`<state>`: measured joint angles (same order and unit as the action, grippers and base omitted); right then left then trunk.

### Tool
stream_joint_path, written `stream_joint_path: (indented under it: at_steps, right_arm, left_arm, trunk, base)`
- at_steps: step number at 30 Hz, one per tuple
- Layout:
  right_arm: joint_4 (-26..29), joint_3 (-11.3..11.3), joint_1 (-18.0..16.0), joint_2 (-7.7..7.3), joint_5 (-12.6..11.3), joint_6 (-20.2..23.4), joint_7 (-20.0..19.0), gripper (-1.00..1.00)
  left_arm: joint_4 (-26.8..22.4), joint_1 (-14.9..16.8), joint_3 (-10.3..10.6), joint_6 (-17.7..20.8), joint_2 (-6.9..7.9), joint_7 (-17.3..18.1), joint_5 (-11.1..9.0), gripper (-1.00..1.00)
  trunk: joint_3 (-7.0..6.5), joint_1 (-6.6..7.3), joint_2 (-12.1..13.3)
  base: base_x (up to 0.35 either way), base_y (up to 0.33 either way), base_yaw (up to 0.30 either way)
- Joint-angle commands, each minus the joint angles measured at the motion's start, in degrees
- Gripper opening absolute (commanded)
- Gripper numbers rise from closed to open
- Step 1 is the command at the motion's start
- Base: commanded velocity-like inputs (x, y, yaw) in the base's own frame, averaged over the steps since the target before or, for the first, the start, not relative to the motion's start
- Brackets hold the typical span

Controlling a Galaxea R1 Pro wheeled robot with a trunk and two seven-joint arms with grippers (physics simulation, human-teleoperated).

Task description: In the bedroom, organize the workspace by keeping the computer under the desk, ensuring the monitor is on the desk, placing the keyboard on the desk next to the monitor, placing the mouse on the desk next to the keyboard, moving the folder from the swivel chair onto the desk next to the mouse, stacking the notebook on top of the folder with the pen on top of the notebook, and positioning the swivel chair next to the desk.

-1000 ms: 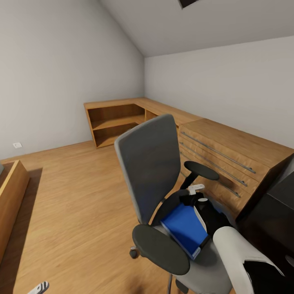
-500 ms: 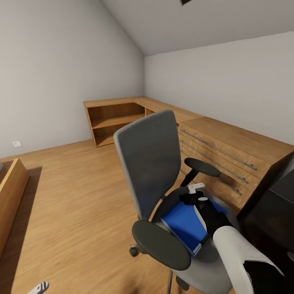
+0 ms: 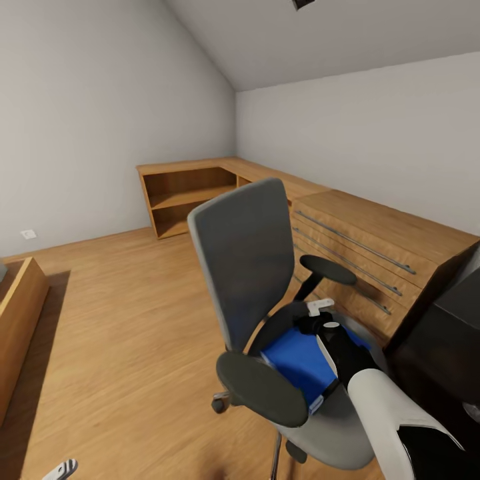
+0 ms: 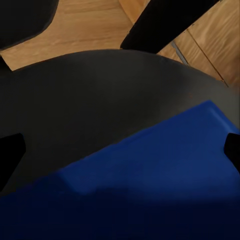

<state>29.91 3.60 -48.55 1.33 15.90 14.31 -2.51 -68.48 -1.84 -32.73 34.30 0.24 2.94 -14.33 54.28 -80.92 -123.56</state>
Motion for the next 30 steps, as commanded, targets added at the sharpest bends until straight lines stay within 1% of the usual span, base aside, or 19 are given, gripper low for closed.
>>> stream_joint_path:
  at_steps: [1,17,23,30]
  right_arm:
    - [-1.1,0.4,0.0,0.07,0.5,0.3,-0.3,1.0]
    - [-1.1,0.4,0.0,-0.01,0.5,0.2,-0.3,1.0]
    - [-1.1,0.4,0.0,0.01,0.5,0.2,-0.3,1.0]
    - [-1.0,0.4,0.0,-0.06,0.5,0.2,-0.3,1.0]
  left_arm:
    - [-0.1,0.0,-0.1,0.3,0.02,0.2,-0.1,1.0]
    - [-0.1,0.0,0.0,0.2,0.02,0.2,-0.1,1.0]
    - [-0.1,0.0,-0.1,0.2,0.02,0.2,-0.1,1.0]
    - [-0.1,0.0,-0.1,0.2,0.02,0.2,-0.1,1.0]
  trunk:
    - [0.05,0.02,0.0]
    - [0.05,0.02,0.0]
    - [0.05,0.02,0.0]
    - [0.05,0.02,0.0]
  base:
    - [-0.129,0.0,0.0]
    - [-0.022,0.0,0.0]
    - [-0.108,-0.066,0.0]
    - [-0.023,-0.015,0.0]
